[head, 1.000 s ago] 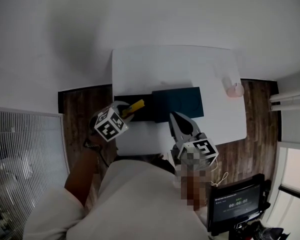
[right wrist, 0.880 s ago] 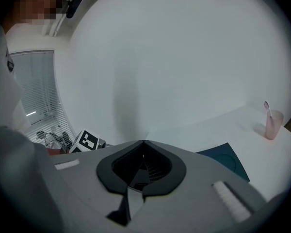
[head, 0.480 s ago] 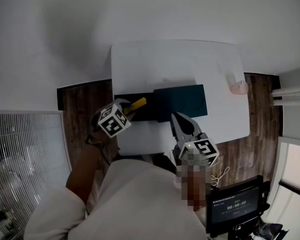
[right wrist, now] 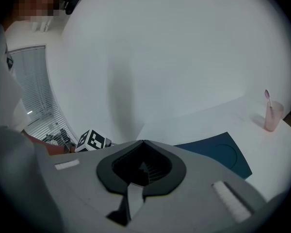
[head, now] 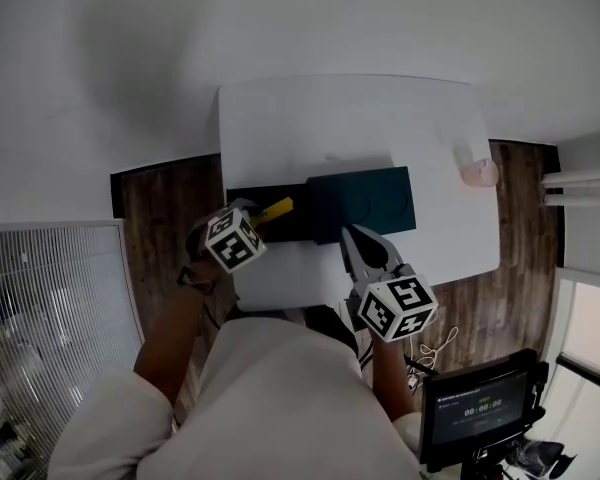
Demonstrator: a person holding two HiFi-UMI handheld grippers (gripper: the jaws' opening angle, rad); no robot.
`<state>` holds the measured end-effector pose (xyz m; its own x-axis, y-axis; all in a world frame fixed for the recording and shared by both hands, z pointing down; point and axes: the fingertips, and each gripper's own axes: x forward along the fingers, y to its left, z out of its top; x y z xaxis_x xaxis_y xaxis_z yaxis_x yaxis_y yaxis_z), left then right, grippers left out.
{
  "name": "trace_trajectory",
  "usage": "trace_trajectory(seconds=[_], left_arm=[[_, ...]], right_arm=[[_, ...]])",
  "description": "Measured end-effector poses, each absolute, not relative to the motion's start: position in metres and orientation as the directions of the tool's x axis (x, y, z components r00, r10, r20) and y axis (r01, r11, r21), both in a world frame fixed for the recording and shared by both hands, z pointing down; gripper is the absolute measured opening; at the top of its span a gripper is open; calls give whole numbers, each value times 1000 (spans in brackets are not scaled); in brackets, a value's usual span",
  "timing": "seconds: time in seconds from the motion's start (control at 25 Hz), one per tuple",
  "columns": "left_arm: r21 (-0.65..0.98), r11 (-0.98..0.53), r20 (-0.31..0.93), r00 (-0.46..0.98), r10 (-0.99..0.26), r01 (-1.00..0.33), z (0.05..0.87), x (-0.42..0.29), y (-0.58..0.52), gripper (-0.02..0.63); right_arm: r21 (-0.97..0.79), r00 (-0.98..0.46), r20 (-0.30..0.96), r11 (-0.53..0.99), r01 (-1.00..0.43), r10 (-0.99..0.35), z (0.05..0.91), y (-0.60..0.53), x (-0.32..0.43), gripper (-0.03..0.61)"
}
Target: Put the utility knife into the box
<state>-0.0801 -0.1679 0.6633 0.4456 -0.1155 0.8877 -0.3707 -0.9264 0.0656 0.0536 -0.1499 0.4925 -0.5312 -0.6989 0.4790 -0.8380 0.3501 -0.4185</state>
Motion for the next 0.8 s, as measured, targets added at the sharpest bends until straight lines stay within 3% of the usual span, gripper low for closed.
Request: trace_trajectory(seconds=[0.8], left_arm=[[97, -917, 906, 415, -80, -388, 688, -77, -160, 121]], right_arm=[[-425, -532, 497, 342, -838, -685, 500, -142, 57, 2]])
